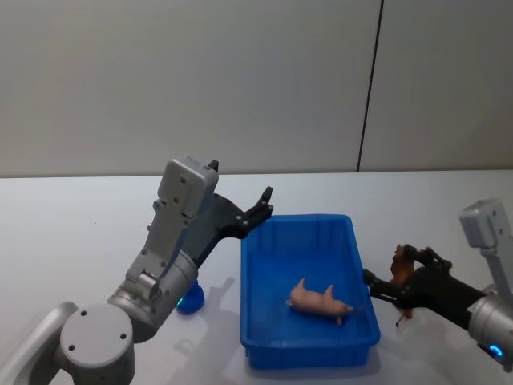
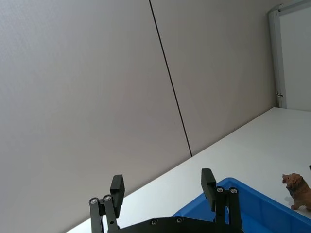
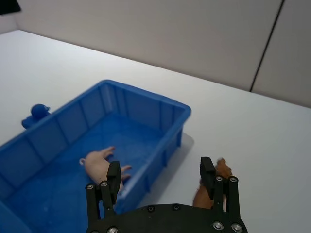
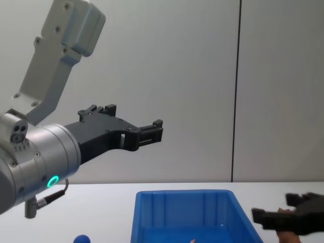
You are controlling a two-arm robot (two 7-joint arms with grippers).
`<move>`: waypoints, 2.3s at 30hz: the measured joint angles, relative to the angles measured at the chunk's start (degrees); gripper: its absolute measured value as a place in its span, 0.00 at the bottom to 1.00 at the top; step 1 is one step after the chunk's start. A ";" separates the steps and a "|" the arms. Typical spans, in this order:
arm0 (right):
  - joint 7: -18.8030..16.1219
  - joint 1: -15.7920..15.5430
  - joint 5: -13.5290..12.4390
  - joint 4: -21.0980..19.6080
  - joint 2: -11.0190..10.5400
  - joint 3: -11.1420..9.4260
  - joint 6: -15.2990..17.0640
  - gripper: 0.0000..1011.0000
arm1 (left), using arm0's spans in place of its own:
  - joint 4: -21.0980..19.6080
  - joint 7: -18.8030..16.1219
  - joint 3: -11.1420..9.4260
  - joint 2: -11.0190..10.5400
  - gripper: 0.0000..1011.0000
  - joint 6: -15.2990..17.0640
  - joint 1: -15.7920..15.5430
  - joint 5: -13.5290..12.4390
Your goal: Pick up the two dolls from the table and place them into the box.
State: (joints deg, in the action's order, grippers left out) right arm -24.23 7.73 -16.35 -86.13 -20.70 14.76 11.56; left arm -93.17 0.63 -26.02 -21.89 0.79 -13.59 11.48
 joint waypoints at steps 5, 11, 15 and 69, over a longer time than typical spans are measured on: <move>1.59 -1.35 -0.53 -0.24 -1.06 -0.59 0.66 0.99 | 0.00 0.00 0.00 0.00 0.99 0.00 0.00 0.00; 2.94 -2.42 -0.97 -0.19 -1.87 -1.00 1.42 0.99 | 0.00 0.00 0.00 0.00 0.99 0.00 0.00 0.00; 3.43 -2.67 -1.21 0.27 -2.02 -1.08 1.91 0.99 | 0.00 0.00 0.00 0.00 0.99 0.00 0.00 0.00; 7.79 3.04 4.06 8.56 1.79 0.85 1.10 0.27 | 0.00 0.00 0.00 0.00 0.99 0.00 0.00 0.00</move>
State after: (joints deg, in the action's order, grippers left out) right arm -16.44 10.77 -12.29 -77.57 -18.91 15.61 12.66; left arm -93.17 0.62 -26.02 -21.90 0.80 -13.59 11.48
